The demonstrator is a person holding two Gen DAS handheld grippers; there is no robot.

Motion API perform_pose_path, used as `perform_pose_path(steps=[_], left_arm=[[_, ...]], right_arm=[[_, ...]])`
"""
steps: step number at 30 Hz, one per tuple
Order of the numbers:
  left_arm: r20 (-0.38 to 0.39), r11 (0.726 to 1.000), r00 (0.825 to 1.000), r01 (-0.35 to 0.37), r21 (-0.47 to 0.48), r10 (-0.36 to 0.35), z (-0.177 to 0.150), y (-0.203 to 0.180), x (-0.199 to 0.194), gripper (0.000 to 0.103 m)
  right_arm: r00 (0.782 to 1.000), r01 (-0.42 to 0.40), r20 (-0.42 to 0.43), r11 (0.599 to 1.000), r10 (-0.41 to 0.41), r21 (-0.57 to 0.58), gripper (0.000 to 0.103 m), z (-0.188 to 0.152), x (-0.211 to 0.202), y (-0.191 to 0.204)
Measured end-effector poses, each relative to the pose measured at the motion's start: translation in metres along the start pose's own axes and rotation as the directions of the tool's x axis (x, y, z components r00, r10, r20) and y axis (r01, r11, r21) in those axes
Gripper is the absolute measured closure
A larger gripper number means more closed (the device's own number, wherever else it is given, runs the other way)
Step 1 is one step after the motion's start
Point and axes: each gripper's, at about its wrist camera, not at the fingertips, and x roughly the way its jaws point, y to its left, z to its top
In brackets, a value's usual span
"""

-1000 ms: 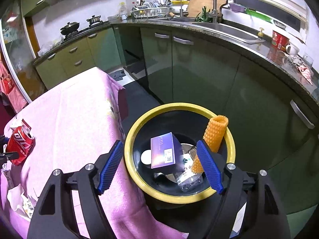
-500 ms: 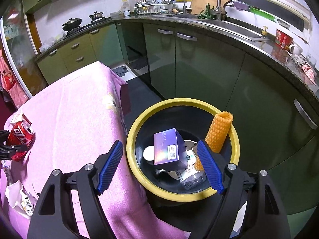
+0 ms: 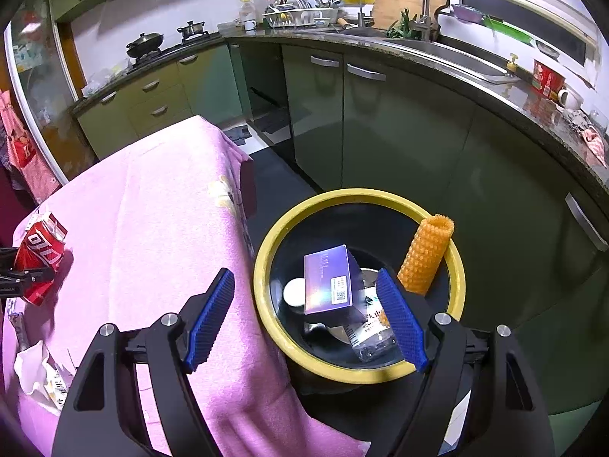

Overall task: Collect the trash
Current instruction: 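Grasp the red cola can with the left gripper, then carry the red cola can over the bin and release it with the left gripper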

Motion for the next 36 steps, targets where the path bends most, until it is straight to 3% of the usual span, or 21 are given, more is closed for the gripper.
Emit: perform_pose_path(steps=[11, 17, 22, 26, 30, 34, 35, 36], left_arm=[[0.045, 0.988, 0.995, 0.086, 0.125, -0.092, 0.021, -0.054, -0.040, 0.054], [-0.002, 0.949, 0.979, 0.198, 0.246, -0.203, 0.065, -0.127, -0.041, 0.054], [-0.079, 0.902, 0.964, 0.265, 0.341, -0.253, 0.108, -0.213, -0.008, 0.054], [-0.191, 0.882, 0.940, 0.333, 0.334, -0.283, 0.137, -0.271, 0.037, 0.054], [-0.245, 0.885, 0.931, 0.339, 0.320, -0.269, 0.154, -0.315, 0.077, 0.054], [-0.272, 0.906, 0.926, 0.334, 0.261, -0.263, 0.166, -0.338, 0.113, 0.054], [-0.277, 0.913, 0.925, 0.330, 0.240, -0.261, 0.169, -0.341, 0.122, 0.053], [-0.279, 0.918, 0.926, 0.324, 0.231, -0.256, 0.170, -0.342, 0.127, 0.044]], right_arm=[[0.999, 0.018, 0.047, 1.000, -0.018, 0.003, 0.027, -0.002, -0.028, -0.008], [0.996, 0.053, 0.075, 0.997, -0.057, 0.047, 0.026, -0.009, -0.045, -0.036], [0.995, 0.061, 0.077, 0.992, -0.070, 0.112, 0.026, -0.023, -0.055, -0.071], [0.994, 0.074, 0.068, 0.984, -0.086, 0.164, 0.026, -0.034, -0.060, -0.101], [0.994, 0.078, 0.061, 0.973, -0.093, 0.217, 0.026, -0.047, -0.065, -0.130], [0.994, 0.080, 0.048, 0.967, -0.094, 0.241, 0.026, -0.057, -0.064, -0.147], [0.995, 0.079, 0.046, 0.966, -0.093, 0.246, 0.026, -0.059, -0.064, -0.151], [0.995, 0.078, 0.044, 0.966, -0.091, 0.248, 0.026, -0.061, -0.064, -0.154]])
